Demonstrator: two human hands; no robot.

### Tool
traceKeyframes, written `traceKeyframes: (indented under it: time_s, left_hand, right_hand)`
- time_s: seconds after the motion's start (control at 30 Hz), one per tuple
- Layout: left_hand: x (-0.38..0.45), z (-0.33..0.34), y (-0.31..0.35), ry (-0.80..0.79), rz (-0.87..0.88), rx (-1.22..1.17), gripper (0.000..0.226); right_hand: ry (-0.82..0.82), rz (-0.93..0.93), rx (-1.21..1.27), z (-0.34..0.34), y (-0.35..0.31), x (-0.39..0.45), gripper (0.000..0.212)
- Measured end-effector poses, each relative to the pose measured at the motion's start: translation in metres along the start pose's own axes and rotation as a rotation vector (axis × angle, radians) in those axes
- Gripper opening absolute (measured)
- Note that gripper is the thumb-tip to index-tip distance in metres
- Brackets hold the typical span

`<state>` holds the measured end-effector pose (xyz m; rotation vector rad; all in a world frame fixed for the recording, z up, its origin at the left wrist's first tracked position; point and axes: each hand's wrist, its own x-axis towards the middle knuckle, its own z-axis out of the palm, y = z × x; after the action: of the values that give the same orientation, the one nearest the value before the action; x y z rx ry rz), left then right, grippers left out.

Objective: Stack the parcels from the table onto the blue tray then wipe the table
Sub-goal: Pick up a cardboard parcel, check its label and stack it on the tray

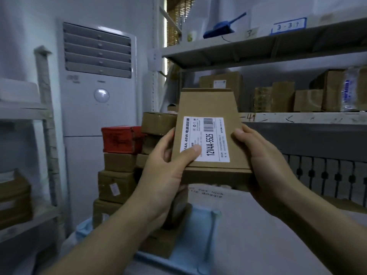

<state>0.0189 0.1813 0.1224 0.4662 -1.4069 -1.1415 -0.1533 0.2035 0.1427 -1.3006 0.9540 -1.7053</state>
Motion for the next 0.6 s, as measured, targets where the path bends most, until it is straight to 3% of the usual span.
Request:
traceKeyframes:
  time_s: [0.2, 0.3, 0.5, 0.6]
  left_hand:
    - [0.012, -0.058, 0.036, 0.237, 0.034, -0.021, 0.047]
    - [0.020, -0.087, 0.048, 0.327, 0.036, -0.033, 0.040]
    - [0.048, -0.137, 0.067, 0.416, 0.004, -0.055, 0.023]
    - [0.068, -0.157, 0.072, 0.492, 0.012, -0.107, 0.028]
  right_hand:
    - [-0.280, -0.008, -0.051, 0.065, -0.010, 0.019, 0.050]
    - [-0.391, 0.007, -0.052, 0.093, -0.009, 0.027, 0.065]
    - [-0.390, 0.061, 0.046, 0.160, 0.001, 0.066, 0.067]
    - [-0.378, 0.074, 0.083, 0.191, 0.006, 0.082, 0.059]
